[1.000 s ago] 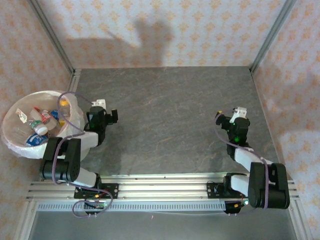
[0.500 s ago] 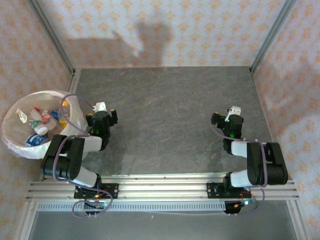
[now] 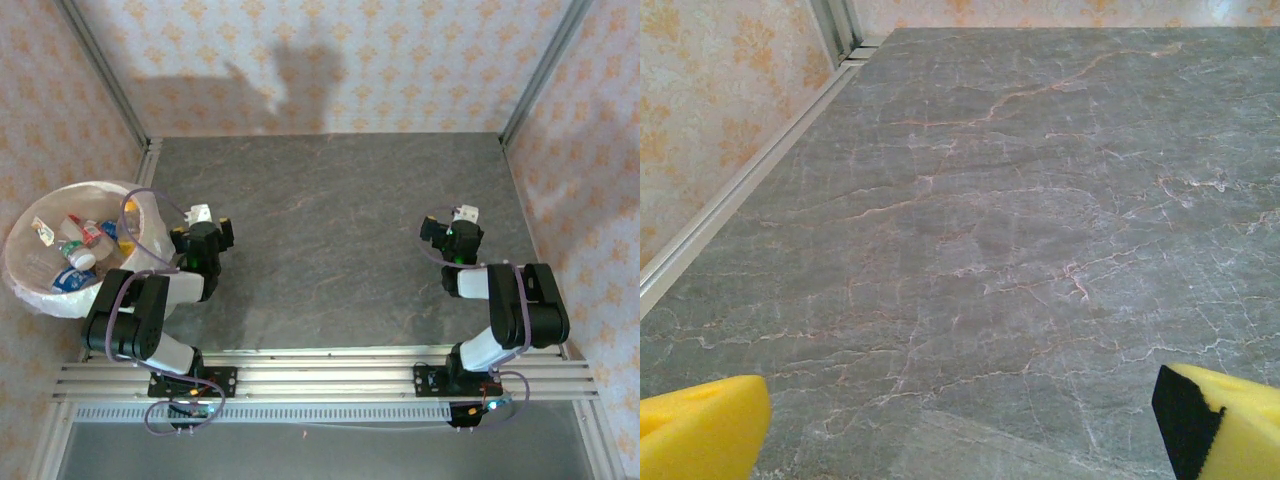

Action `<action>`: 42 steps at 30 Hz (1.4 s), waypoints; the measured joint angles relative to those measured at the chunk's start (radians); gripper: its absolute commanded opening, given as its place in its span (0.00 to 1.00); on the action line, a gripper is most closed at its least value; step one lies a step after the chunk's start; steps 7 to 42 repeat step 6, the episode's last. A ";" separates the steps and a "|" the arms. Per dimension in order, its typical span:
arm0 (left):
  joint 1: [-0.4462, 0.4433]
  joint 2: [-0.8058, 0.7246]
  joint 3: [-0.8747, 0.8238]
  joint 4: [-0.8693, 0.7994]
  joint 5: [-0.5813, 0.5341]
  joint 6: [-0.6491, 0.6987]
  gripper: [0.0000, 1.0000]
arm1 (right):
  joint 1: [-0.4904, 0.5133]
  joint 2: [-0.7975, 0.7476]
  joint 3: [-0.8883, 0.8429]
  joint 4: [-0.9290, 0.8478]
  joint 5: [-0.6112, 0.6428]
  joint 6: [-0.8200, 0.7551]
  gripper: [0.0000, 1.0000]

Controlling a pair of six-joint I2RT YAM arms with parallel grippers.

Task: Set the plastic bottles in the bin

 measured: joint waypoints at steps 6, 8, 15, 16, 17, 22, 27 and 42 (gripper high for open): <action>0.000 0.000 0.000 0.000 0.000 0.000 1.00 | 0.000 0.000 0.001 -0.004 0.000 0.000 0.99; 0.000 0.000 0.000 0.000 0.000 0.000 1.00 | 0.000 0.000 0.001 -0.004 0.000 0.000 0.99; 0.000 0.000 0.000 0.000 0.000 0.000 1.00 | 0.000 0.000 0.001 -0.004 0.000 0.000 0.99; 0.000 0.000 0.000 0.000 0.000 0.000 1.00 | 0.000 0.000 0.001 -0.004 0.000 0.000 0.99; 0.000 0.000 0.000 0.000 0.000 0.000 1.00 | 0.000 0.000 0.001 -0.004 0.000 0.000 0.99; 0.000 0.000 0.000 0.000 0.000 0.000 1.00 | 0.000 0.000 0.001 -0.004 0.000 0.000 0.99; 0.000 0.000 0.000 0.000 0.000 0.000 1.00 | 0.000 0.000 0.001 -0.004 0.000 0.000 0.99; 0.000 0.000 0.000 0.000 0.000 0.000 1.00 | 0.000 0.000 0.001 -0.004 0.000 0.000 0.99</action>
